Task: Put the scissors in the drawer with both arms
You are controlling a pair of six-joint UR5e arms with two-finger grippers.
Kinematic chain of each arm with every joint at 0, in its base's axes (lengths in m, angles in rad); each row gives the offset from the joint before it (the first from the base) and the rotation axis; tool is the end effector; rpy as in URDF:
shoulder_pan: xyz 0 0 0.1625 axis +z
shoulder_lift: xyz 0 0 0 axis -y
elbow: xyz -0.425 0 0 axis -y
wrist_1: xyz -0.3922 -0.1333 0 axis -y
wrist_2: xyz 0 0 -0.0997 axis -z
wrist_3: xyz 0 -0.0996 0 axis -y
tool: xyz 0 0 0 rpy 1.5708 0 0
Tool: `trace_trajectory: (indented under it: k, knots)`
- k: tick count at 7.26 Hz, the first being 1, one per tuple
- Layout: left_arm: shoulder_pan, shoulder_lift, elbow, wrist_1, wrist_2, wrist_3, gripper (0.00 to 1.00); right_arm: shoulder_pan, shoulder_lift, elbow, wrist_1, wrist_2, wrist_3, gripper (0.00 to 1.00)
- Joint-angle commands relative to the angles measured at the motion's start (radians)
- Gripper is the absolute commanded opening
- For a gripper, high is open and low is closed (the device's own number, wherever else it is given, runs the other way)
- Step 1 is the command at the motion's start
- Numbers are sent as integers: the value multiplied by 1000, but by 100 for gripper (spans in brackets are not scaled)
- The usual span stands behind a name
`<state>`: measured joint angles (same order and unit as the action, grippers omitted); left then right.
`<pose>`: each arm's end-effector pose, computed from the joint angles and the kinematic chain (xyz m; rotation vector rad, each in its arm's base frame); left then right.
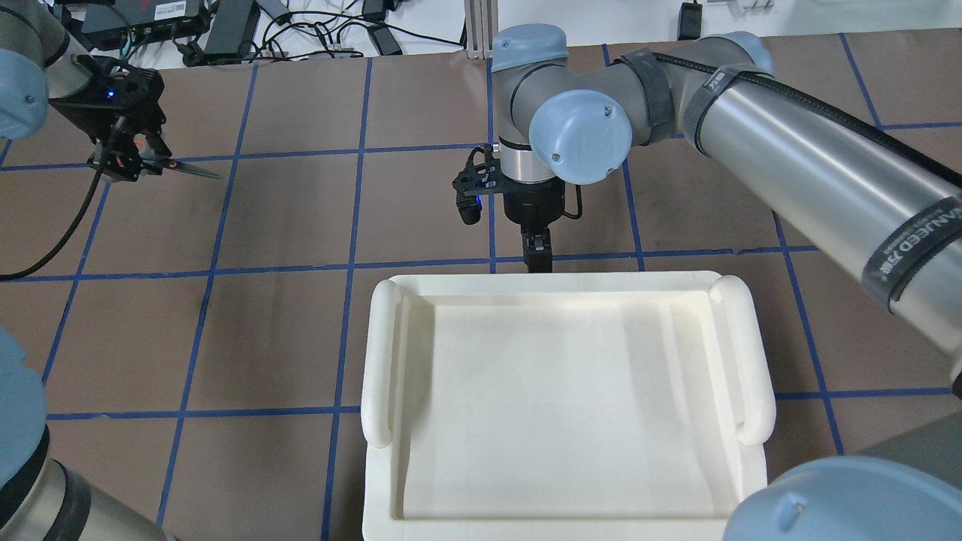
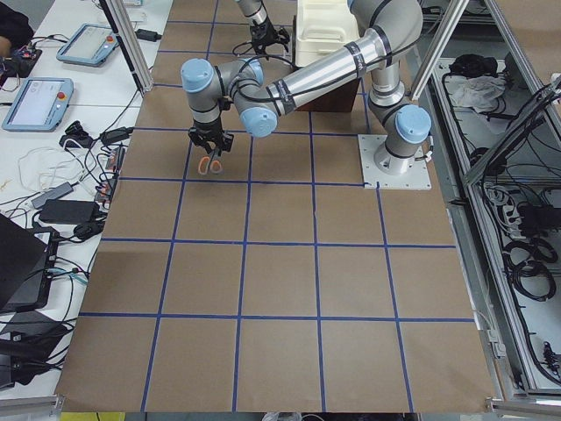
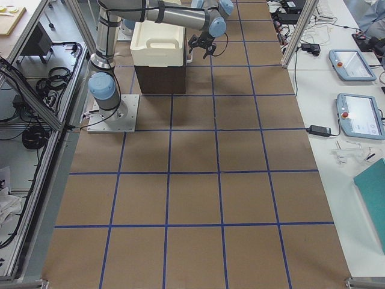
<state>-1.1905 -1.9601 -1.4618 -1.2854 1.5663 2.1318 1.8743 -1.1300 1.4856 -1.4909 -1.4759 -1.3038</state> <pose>0.1128 -0.6424 0.3481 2.4102 2.0097 -0.0092 0.3148 -0.5276 0.2784 -2.0033 1.9725 0.4818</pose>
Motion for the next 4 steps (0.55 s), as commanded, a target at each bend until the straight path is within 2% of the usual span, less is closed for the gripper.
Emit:
trace_trajectory:
  k: [1,4]
  knots:
    - [0,9,-9,-21,5,-1,0,0,1,-1,-5,-1,-2,100]
    - [2,12,-9,-48,6,-1,0,-3,6,-7,-8,-3,-12,100]
